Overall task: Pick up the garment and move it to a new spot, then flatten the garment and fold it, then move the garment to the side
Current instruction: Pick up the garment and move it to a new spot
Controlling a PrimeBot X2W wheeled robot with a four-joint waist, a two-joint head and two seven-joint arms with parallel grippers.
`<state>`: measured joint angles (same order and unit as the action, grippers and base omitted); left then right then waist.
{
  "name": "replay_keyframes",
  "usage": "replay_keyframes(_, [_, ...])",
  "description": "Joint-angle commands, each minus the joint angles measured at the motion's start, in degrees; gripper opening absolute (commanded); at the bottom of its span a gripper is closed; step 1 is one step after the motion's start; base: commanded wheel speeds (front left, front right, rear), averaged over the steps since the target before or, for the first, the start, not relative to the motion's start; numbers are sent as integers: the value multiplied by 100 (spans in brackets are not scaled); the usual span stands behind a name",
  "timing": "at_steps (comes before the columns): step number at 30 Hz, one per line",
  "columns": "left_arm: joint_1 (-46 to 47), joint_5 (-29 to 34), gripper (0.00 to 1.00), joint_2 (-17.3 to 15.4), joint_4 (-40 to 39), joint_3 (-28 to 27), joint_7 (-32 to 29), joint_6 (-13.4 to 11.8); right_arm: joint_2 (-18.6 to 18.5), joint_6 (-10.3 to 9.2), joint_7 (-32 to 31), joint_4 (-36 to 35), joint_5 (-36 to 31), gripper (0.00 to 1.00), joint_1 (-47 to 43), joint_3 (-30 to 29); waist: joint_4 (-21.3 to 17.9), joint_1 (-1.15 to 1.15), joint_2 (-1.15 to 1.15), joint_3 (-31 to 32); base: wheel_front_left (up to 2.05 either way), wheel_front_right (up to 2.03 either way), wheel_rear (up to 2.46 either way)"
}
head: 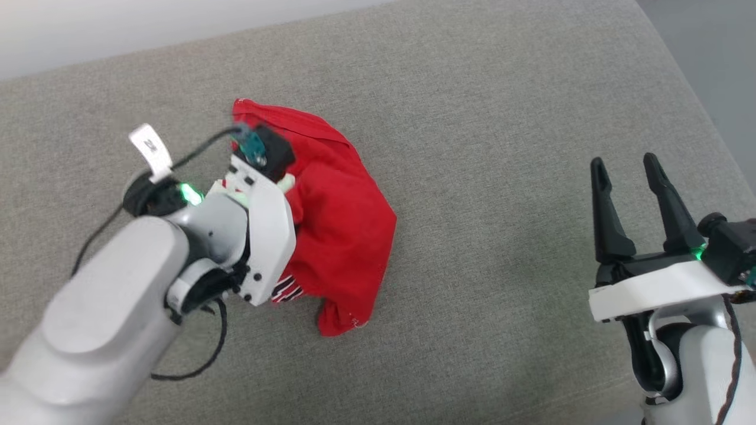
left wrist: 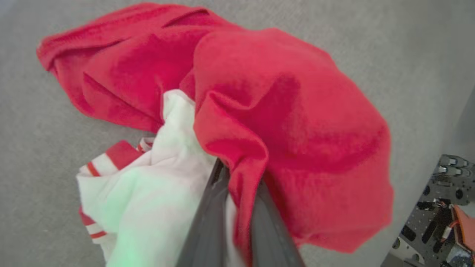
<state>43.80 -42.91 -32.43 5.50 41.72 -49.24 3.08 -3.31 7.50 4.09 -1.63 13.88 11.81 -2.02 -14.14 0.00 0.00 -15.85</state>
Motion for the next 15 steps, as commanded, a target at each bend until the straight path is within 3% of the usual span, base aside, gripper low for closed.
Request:
replay_keyframes(1, [-95,23,0,62,242,65,73,51,23,-2,55,48,0,100,78,46,-15,0,0,-5,0,0,0])
replay_keyframes(4, [-222,92,0,309,1122,349,154,161,25,-2,91,208,27,100,170,139,0,0,0,10,0,0,0])
replay_keyframes(11, [-196,97,0,799,2264,698,577,353,3,-2,110,386,56,100,276,288,172,0,0,73,0,0,0])
replay_keyframes(12, [-138,108,44,838,2312,707,691,361,-21,-2,100,403,48,100,279,293,213,0,0,91,0,0,0])
replay_keyframes(13, [-71,37,100,878,2363,663,789,383,-38,-2,94,417,64,100,288,294,250,0,0,110,0,0,0])
replay_keyframes(15, [94,-15,100,891,2348,569,1030,384,-104,-2,89,437,70,100,289,291,340,0,0,178,0,0,0])
